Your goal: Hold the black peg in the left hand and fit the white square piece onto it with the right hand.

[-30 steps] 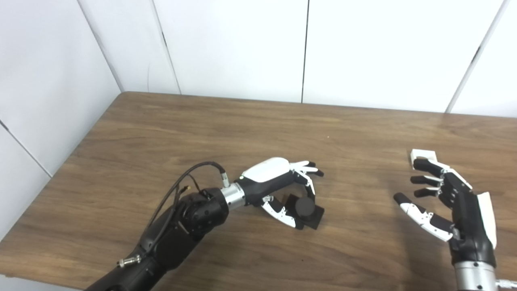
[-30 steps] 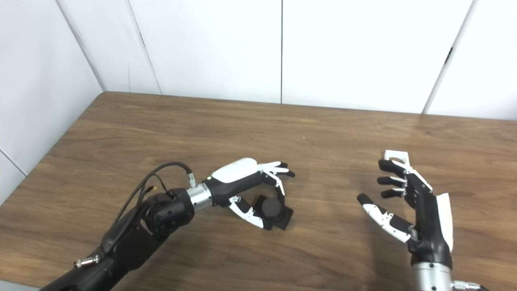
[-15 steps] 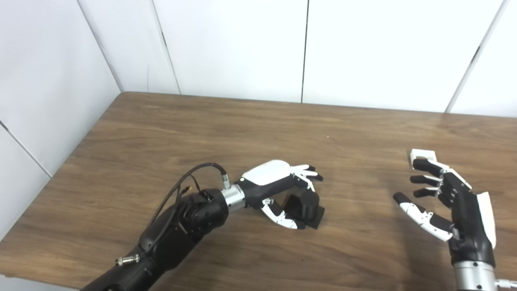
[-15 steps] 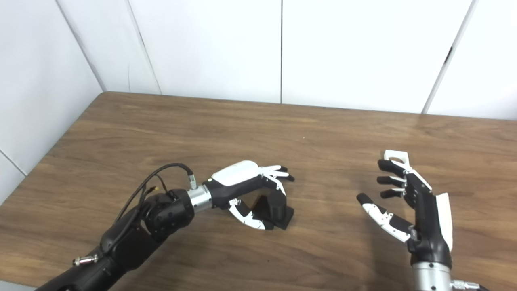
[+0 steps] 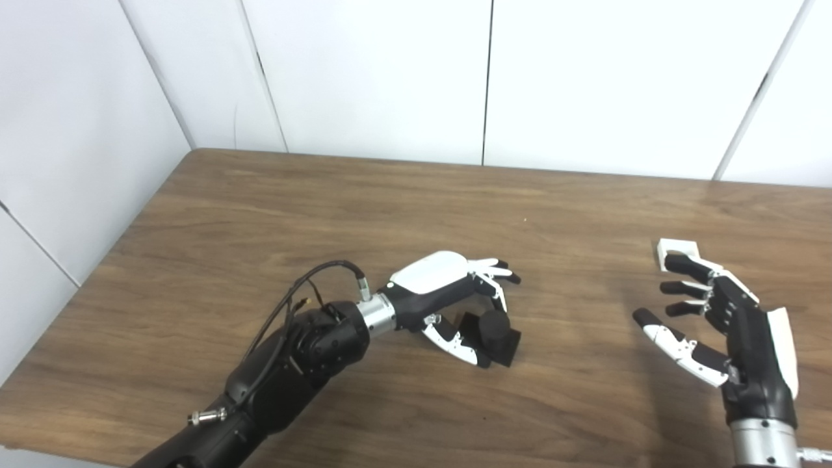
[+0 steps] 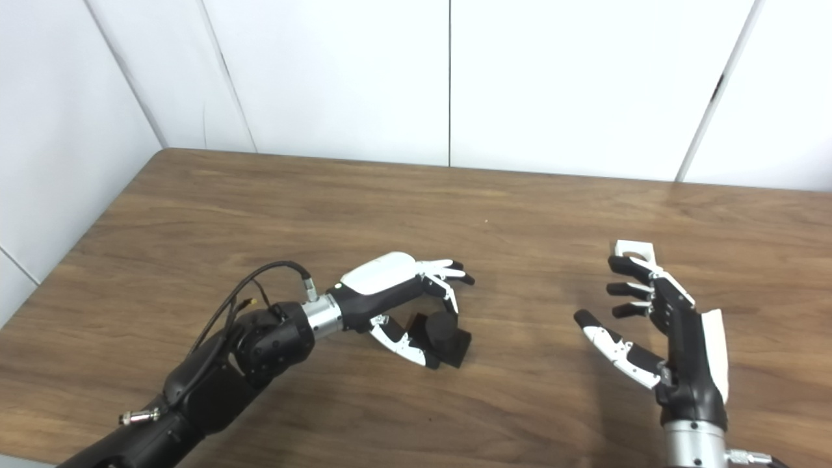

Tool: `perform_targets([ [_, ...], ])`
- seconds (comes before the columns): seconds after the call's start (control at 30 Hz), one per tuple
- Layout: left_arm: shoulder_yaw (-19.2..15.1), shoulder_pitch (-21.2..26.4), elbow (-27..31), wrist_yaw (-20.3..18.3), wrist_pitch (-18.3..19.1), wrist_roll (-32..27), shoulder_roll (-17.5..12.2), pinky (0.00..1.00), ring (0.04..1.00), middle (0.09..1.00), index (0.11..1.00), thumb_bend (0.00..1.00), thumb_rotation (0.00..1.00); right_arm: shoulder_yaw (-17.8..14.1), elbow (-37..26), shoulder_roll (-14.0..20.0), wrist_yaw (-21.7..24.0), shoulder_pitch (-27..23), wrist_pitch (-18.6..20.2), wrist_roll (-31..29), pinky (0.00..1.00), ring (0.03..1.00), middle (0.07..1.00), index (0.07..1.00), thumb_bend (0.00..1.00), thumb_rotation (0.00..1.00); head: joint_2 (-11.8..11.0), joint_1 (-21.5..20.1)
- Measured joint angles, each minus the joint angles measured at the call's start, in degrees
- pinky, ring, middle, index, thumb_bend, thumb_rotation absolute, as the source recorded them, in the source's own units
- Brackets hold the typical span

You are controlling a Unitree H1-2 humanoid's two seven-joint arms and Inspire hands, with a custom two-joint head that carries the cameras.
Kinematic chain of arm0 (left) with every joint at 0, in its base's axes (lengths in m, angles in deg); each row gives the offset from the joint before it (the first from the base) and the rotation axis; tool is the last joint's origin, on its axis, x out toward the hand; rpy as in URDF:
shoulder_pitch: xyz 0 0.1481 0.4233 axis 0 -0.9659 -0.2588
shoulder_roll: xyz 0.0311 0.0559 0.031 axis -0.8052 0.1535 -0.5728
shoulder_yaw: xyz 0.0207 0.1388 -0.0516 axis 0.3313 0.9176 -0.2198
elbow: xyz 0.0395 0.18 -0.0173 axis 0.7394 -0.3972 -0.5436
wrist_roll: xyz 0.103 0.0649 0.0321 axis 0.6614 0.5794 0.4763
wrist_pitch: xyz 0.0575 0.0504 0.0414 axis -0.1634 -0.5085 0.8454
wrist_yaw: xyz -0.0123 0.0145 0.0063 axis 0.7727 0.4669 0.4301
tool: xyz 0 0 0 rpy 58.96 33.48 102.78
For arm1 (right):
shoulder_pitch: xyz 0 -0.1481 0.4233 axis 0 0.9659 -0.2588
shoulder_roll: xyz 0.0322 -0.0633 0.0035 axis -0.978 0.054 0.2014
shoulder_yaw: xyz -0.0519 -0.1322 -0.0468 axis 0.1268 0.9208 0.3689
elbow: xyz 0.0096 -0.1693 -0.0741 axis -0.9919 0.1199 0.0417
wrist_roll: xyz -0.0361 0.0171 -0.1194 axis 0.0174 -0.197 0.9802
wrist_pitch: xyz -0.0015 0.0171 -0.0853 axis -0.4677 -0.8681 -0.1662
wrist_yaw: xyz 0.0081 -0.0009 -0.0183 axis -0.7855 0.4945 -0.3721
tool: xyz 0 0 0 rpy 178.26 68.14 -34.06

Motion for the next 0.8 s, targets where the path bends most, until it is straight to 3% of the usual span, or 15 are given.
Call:
perform_targets([
  [0.13,0.0,-0.1,0.0,0.1,0.0,0.0,0.0,0.93,0.976,0.911,0.49,0.52,0.07,0.0,0.0,0.1,0.0,-0.2,0.0,0.2,0.51,0.662,0.741,0.707,0.53,0.16,0.0,-5.1],
  [0.37,-0.6,-0.9,0.4,0.2,-1.1,-0.4,-1.4,0.91,0.958,0.896,0.49,0.52,0.07,-0.8,-1.4,1.2,0.8,-2.2,0.9,2.3,0.55,0.681,0.743,0.709,0.59,0.23,-1.8,-23.0],
  [0.4,-1.0,-1.2,0.4,0.2,-1.5,-0.8,-1.8,0.91,0.958,0.895,0.49,0.52,0.07,-0.9,-1.5,2.4,1.5,-3.2,1.4,4.1,0.55,0.683,0.744,0.709,0.59,0.23,-1.8,-23.0],
  [0.47,-1.1,-1.4,0.4,0.2,-2.0,-1.0,-2.1,0.9,0.948,0.888,0.49,0.52,0.06,-1.3,-1.5,5.1,2.3,-4.5,1.8,6.4,0.56,0.693,0.752,0.708,0.6,0.23,-2.8,-27.8],
  [0.6,-1.7,-2.1,0.7,0.1,-2.5,-2.0,-3.1,0.88,0.939,0.883,0.49,0.52,0.06,-3.7,-1.5,12.3,4.2,-10.0,2.7,9.3,0.53,0.678,0.743,0.693,0.61,0.19,-4.0,-32.3],
  [0.67,-1.7,-2.2,0.9,0.0,-2.5,-2.3,-3.5,0.88,0.938,0.882,0.49,0.52,0.06,-4.6,-1.2,16.2,5.4,-13.5,2.8,10.1,0.52,0.671,0.74,0.689,0.61,0.19,-4.5,-33.7],
  [0.8,-1.8,-2.4,0.9,-0.3,-2.5,-3.0,-3.8,0.87,0.93,0.877,0.489,0.52,0.06,-4.6,-0.5,20.8,8.0,-17.9,3.7,12.8,0.54,0.69,0.742,0.682,0.61,0.22,-5.0,-34.7],
])
